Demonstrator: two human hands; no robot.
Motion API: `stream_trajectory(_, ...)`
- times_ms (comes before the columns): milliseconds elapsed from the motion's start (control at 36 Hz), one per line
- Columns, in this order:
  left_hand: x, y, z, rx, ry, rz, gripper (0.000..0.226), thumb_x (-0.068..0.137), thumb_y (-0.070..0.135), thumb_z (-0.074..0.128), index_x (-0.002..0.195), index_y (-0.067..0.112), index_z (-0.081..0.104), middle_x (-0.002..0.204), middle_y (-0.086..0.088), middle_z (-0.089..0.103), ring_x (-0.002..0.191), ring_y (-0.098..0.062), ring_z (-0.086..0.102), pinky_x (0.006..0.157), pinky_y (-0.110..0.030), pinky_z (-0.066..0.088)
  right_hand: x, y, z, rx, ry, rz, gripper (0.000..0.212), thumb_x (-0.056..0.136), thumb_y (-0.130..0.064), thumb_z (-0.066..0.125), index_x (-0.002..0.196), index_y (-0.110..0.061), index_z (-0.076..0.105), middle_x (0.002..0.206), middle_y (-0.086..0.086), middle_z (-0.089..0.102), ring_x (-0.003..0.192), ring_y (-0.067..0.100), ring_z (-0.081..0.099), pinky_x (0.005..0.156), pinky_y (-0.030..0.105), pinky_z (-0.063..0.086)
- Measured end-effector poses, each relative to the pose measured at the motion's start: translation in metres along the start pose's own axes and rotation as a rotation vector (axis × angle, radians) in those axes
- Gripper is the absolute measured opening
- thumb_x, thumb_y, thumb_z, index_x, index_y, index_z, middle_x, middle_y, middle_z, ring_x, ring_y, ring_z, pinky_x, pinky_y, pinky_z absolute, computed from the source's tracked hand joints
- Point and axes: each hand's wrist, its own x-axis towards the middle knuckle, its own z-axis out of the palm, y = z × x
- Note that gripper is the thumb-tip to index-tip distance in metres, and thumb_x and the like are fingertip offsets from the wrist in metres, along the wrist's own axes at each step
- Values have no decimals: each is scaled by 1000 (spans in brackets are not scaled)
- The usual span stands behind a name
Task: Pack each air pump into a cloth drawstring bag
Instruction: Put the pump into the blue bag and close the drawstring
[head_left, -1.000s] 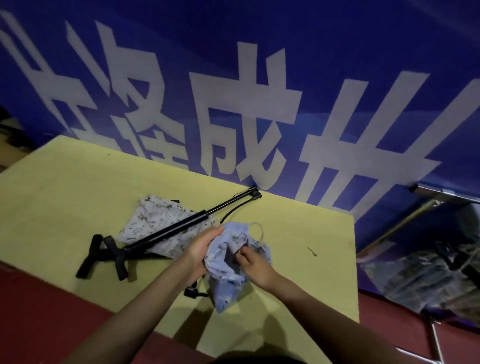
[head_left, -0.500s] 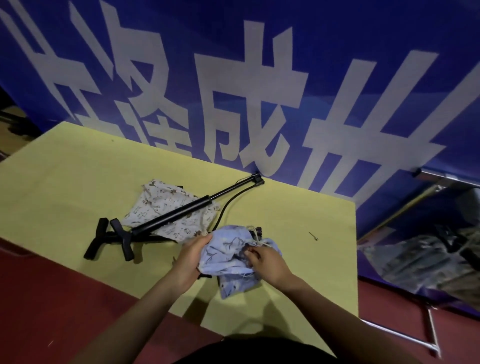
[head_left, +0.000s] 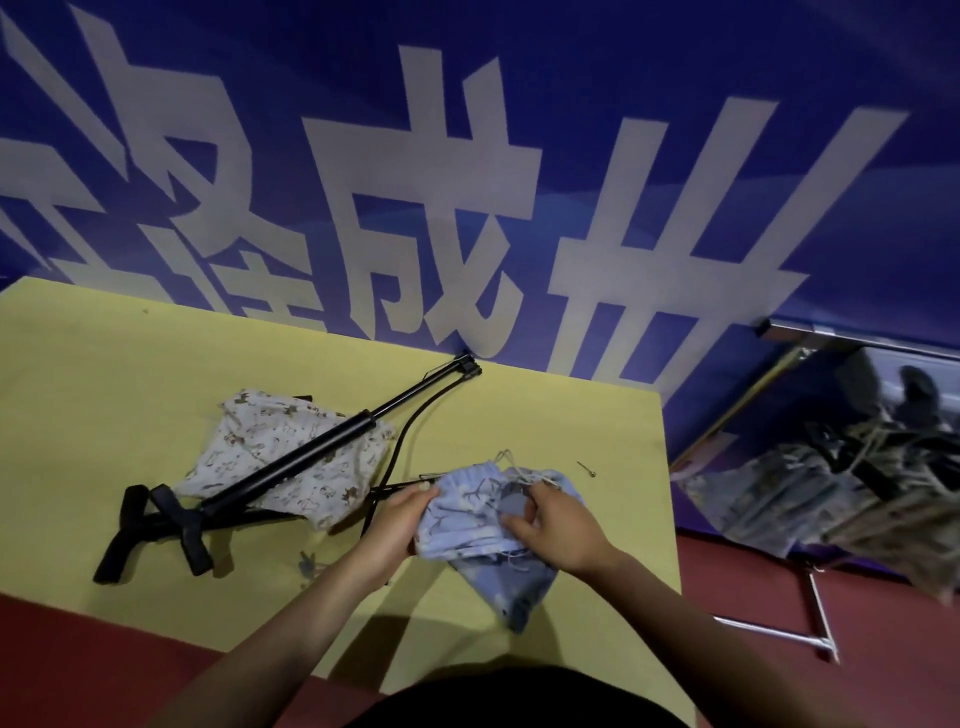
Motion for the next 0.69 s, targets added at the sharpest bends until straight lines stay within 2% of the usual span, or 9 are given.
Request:
stream_trajectory(83, 13, 1, -1, 41, 0, -16, 25, 98, 27, 51, 113, 13, 66, 112, -13, 70, 104, -30, 66, 94, -46, 50, -1, 0, -6, 89, 26, 0, 41, 96, -52, 45, 71, -20, 39, 64, -3, 43, 60, 11, 42, 60, 33, 30)
stream_trajectory(222, 32, 6, -3, 163, -8, 32, 23, 101, 23, 46, 105, 9, 64, 106, -19, 67, 95, -29, 64, 73, -32, 50, 15, 5, -4, 337, 125, 155, 57, 102, -45, 35, 71, -3, 59, 70, 10, 62, 69, 19, 58, 72, 36, 42)
stream_trajectory(306, 43, 10, -11, 238, 26, 115, 17, 101, 17, 46, 98, 16, 62, 100, -9, 65, 91, -22, 62, 68, -27, 50, 28, 7, 1, 237, 117, 133, 49, 100, -40, 43, 61, -10, 46, 57, 7, 47, 54, 18, 44, 54, 33, 30)
stream_trajectory(389, 56, 15, -31, 376, 146, 241, 14, 100, 16, 46, 103, 16, 60, 96, -1, 61, 90, -17, 59, 72, -25, 46, 37, 3, 4, 215, 147, 122, 47, 99, -36, 47, 58, -17, 33, 52, 1, 33, 50, 12, 34, 51, 32, 20)
stream_trajectory(444, 66, 16, -52, 508, 272, 339, 12, 99, 18, 49, 105, 17, 60, 93, 1, 60, 82, -14, 57, 69, -26, 45, 43, -3, 6, 296, 173, 124, 46, 100, -36, 45, 61, -11, 44, 56, 5, 45, 54, 18, 44, 55, 38, 31)
stream_trajectory(528, 90, 11, -100, 730, 476, 494, 16, 94, 18, 59, 107, 8, 63, 95, -10, 59, 84, -24, 56, 70, -37, 49, 57, -12, 10, 452, 132, 117, 45, 102, -34, 41, 75, -6, 63, 69, 12, 63, 67, 28, 58, 65, 40, 45)
stream_trajectory(556, 100, 8, -117, 828, 491, 498, 20, 92, 19, 62, 107, 6, 63, 92, -10, 58, 82, -26, 56, 67, -37, 50, 61, -15, 12, 485, 112, 115, 44, 103, -33, 41, 74, -10, 65, 68, 8, 63, 66, 26, 59, 65, 39, 46)
stream_trajectory(611, 117, 3, -145, 951, 452, 362, 28, 91, 30, 61, 110, 9, 62, 85, -6, 59, 73, -24, 58, 60, -33, 51, 69, -21, 15, 554, 86, 124, 43, 103, -29, 40, 70, -18, 66, 63, -3, 61, 61, 17, 57, 66, 36, 47)
stream_trajectory(694, 130, 1, -166, 1050, 376, 188, 34, 90, 43, 59, 108, 14, 59, 78, -5, 62, 64, -21, 61, 53, -26, 48, 82, -28, 21, 620, 57, 154, 45, 104, -28, 38, 73, -15, 68, 61, -4, 60, 56, 10, 55, 64, 31, 47)
